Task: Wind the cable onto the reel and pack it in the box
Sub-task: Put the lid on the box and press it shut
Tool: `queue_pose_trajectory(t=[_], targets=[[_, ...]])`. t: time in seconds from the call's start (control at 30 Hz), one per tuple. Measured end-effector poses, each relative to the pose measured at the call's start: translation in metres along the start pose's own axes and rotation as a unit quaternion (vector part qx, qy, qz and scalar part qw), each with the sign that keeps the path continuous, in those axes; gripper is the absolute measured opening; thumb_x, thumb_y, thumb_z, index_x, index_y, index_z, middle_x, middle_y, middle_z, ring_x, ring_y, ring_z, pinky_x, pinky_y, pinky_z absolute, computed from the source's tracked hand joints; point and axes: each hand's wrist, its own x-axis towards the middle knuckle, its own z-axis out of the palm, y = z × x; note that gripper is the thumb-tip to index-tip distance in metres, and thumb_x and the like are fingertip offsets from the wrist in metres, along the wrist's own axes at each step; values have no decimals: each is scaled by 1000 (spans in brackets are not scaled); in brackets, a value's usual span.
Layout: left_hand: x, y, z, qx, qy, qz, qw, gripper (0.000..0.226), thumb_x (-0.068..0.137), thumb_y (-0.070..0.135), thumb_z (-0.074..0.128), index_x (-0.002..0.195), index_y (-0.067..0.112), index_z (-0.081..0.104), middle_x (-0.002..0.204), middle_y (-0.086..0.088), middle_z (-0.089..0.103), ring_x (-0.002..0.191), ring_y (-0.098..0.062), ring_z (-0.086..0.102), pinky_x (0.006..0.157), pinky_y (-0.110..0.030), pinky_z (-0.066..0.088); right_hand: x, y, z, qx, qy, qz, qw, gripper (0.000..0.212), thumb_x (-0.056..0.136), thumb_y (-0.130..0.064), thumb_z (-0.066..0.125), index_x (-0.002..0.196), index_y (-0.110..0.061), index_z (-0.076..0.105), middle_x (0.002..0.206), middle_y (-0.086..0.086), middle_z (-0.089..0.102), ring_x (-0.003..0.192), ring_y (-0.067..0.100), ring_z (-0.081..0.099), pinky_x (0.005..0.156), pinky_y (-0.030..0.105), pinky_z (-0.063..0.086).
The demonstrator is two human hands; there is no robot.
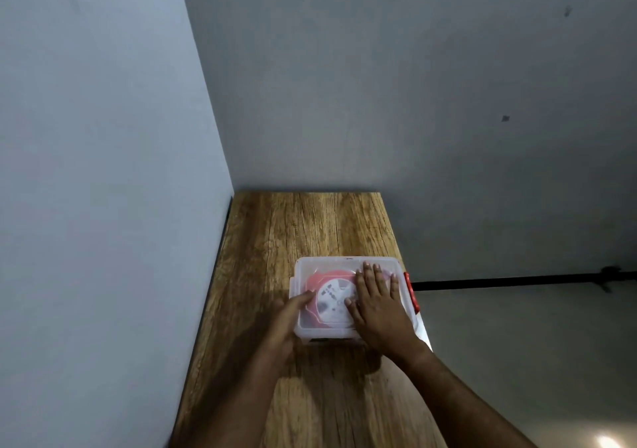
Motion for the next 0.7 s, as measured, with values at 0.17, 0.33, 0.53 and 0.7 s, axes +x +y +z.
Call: queue_pose_trajectory(t=[0.17,0.33,0.53,0.7], targets=[[11,2,2,-6,46,13,999,63,74,25,87,127,9,56,107,-15,74,88,-34,75,62,-41,62,1,0,1,10,1,6,1000,82,91,-65,-17,154,-13,-11,163,7,-20,151,26,-22,123,47,-17],[4,7,17,187,123,196,955,88,84,18,81,152,15,25,134,1,51,115,-21,60,84,-33,55,1,-1,2,-3,13,5,1000,90,89,-66,-21,159,-11,-5,163,7,-19,154,27,-19,117,42,-23],[-3,6,25,315,173,238,902,51,102,29,57,147,11,42,132,-11,63,114,-27,67,86,-39,61,3,-1,3,2,19,5,1000,91,85,-68,-28,154,-12,-10,164,9,-17,153,28,-19,116,43,-24],[-10,6,35,424,221,284,831,40,100,20,61,137,7,55,123,-12,69,109,-26,69,82,-28,56,4,-2,6,-20,17,-4,1000,82,102,-58,-7,157,-2,17,164,17,6,154,35,8,121,54,-1]])
